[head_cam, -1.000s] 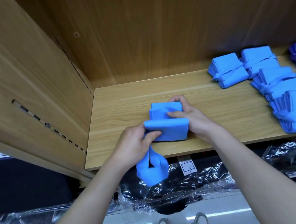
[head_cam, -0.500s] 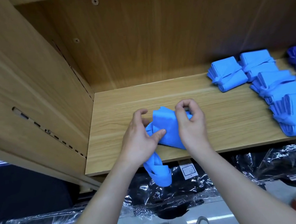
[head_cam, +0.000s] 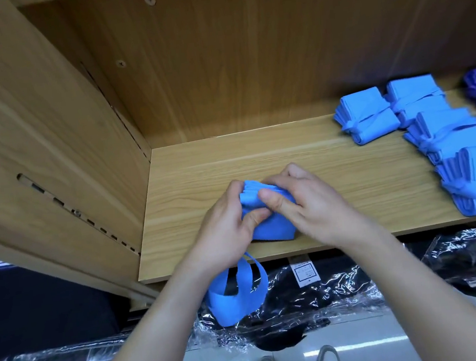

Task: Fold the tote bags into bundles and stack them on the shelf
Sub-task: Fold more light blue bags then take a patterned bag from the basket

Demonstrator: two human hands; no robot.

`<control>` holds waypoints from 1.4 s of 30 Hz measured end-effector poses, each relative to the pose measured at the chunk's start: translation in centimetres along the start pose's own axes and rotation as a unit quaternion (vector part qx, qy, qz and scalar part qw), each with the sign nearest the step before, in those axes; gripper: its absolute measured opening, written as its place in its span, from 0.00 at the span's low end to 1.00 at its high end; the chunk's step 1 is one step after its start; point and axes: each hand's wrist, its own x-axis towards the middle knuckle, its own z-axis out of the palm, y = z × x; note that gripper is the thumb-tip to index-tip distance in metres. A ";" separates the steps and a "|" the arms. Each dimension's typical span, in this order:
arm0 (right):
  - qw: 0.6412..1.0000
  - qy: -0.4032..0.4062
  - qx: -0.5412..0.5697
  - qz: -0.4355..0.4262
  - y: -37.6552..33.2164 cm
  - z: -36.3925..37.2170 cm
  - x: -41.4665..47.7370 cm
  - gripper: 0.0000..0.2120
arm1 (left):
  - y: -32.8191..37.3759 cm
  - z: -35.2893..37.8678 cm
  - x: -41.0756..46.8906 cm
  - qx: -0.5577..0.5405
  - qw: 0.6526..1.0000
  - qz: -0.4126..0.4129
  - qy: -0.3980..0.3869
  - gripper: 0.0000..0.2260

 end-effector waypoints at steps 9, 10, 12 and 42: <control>0.978 -0.031 -0.195 -0.073 -0.8 -1.2 0.2 0.29 | -0.1 1.2 -0.4 0.044 0.998 0.045 -0.003 0.13; 0.977 -0.028 -0.202 -0.065 -0.5 -1.2 0.2 0.29 | -0.1 1.3 -0.4 0.018 0.999 0.031 -0.015 0.14; 0.978 -0.012 -0.196 -0.064 0.1 -1.0 -0.1 0.30 | -0.1 0.9 -0.3 -0.020 0.998 -0.010 -0.061 0.17; 0.981 -0.088 -0.174 -0.014 2.0 -6.3 -0.4 0.20 | -2.2 -7.0 -3.1 -0.637 0.756 -0.112 0.100 0.07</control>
